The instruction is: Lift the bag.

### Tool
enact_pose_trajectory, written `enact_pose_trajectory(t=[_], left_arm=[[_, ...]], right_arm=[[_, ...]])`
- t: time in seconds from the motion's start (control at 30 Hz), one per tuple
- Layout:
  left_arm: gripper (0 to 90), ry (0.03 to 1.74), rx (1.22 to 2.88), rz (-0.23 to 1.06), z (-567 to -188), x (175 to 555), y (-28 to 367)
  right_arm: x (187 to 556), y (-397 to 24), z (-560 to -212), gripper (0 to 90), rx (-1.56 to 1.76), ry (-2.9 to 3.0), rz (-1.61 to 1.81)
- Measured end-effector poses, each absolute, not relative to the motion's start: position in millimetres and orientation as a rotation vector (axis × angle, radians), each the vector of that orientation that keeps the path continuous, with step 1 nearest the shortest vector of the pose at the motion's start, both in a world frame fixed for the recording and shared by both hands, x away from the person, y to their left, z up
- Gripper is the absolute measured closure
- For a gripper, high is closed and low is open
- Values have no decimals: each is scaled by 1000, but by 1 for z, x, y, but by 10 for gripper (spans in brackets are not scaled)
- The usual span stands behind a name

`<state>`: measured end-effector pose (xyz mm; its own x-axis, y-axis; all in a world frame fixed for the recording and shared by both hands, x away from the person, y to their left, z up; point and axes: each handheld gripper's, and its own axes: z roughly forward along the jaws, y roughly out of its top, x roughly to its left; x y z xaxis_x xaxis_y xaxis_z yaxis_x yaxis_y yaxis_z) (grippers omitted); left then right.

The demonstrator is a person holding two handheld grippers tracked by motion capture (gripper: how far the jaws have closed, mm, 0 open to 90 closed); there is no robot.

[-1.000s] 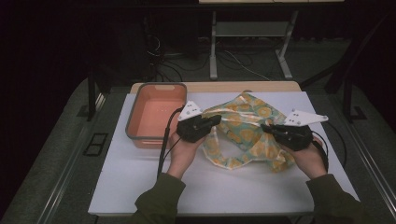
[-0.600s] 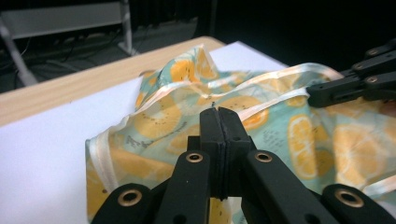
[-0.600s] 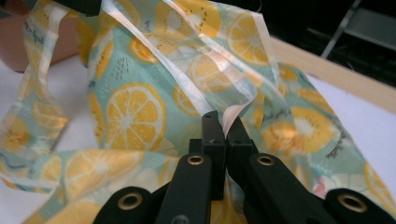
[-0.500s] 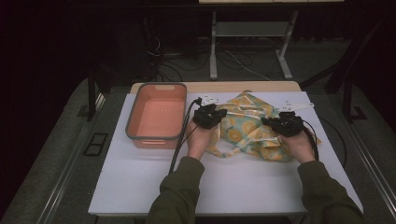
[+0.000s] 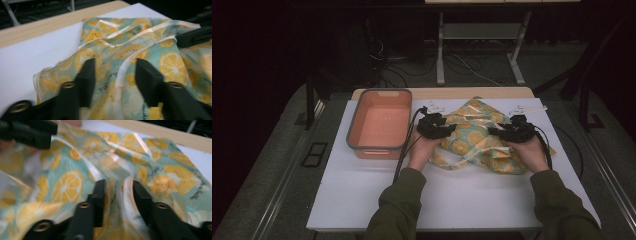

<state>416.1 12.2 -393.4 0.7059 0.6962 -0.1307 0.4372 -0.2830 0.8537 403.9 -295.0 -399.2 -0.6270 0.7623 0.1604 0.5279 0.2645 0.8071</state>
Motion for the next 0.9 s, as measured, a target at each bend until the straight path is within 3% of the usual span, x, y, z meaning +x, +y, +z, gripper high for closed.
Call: enact_pose_trajectory(t=[0.07,0.17,0.43,0.9], left_arm=[[357,853,1915,321,-386,410,17],[246,835,1908,306,-376,399,22],[150,740,1939,320,-366,359,45],[81,679,1960,307,-385,297,113]], right_arm=[[399,-298,-392,468,1192,2283,1336],[390,-302,-382,377,1176,2288,1381],[355,-312,-360,212,1084,2299,1474],[296,-330,-377,150,957,2312,1469]])
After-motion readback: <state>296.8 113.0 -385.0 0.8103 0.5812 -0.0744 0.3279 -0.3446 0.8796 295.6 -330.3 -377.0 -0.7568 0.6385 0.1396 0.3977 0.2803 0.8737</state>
